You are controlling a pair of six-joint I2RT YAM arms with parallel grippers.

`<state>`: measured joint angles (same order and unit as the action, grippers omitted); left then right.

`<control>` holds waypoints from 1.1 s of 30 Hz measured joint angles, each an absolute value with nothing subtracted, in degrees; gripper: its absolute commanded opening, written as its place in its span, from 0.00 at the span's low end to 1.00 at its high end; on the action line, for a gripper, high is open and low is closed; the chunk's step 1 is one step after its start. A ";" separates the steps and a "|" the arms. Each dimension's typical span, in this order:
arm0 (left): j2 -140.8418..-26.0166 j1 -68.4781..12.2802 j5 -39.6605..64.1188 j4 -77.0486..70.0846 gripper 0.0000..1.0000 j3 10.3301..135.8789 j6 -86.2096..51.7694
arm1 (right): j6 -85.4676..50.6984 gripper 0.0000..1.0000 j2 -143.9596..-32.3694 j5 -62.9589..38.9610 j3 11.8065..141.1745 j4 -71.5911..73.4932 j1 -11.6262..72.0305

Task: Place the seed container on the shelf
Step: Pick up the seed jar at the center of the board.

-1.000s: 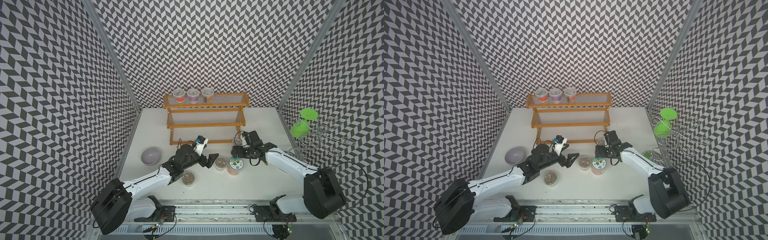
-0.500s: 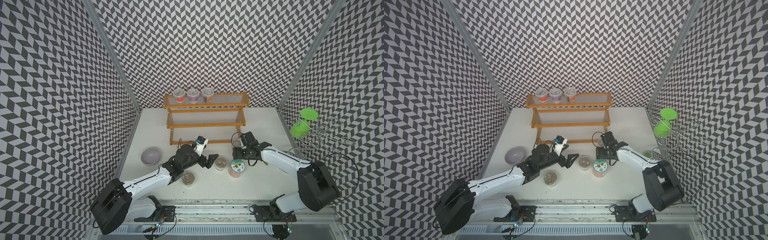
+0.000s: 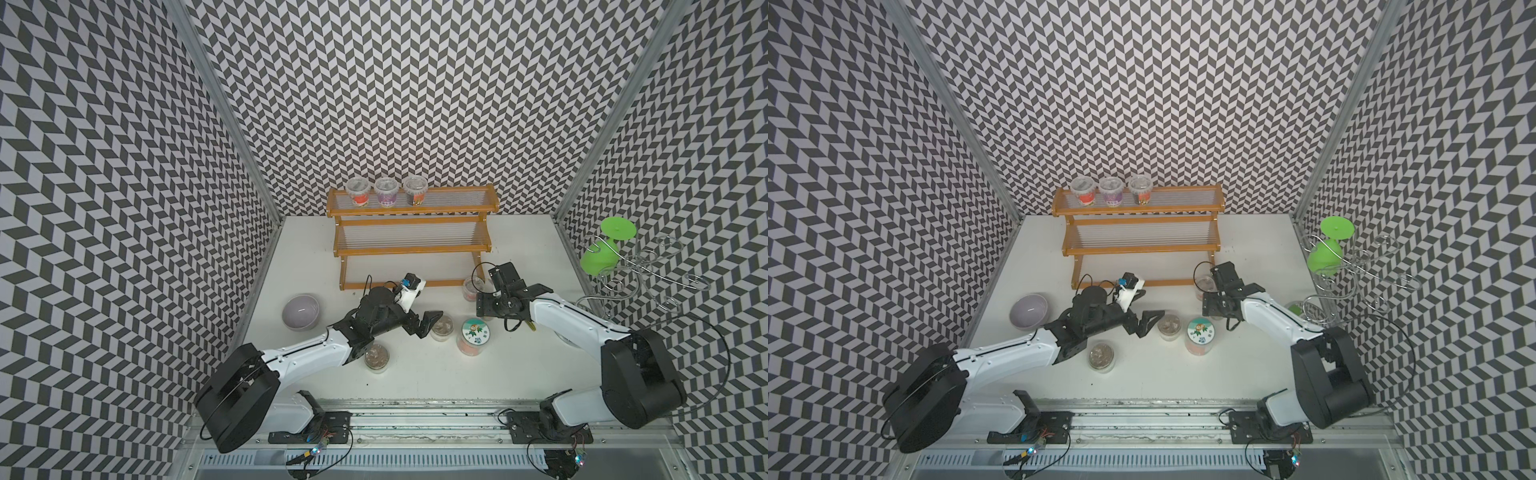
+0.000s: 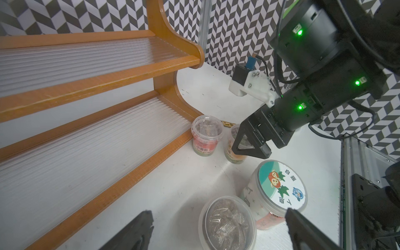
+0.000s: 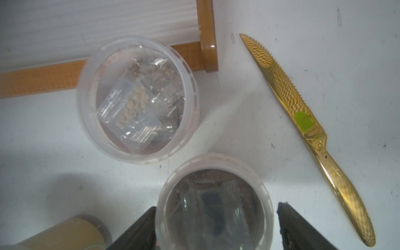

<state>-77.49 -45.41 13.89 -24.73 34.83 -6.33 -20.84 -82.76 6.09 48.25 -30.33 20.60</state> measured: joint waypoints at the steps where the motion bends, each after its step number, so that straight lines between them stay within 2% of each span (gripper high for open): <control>1: -78.94 -46.04 14.04 -26.00 1.00 35.05 -5.41 | -20.84 0.85 -82.76 5.98 48.05 -29.93 20.60; 9: -90.74 -49.54 15.70 -32.49 0.97 41.93 0.93 | -20.60 0.80 -82.76 5.04 47.16 -27.59 20.60; 15: -98.28 -49.58 17.87 -25.93 0.90 52.05 1.91 | -20.38 0.78 -82.76 4.05 46.68 -27.09 20.60; 33: -102.30 -49.58 19.22 -17.72 0.89 56.18 1.87 | -19.49 0.75 -82.76 3.66 46.37 -26.98 20.58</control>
<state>-102.30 -49.58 19.22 -17.72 56.18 1.87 -19.49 -82.76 3.66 46.37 -26.98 20.58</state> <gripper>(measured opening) 0.889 0.763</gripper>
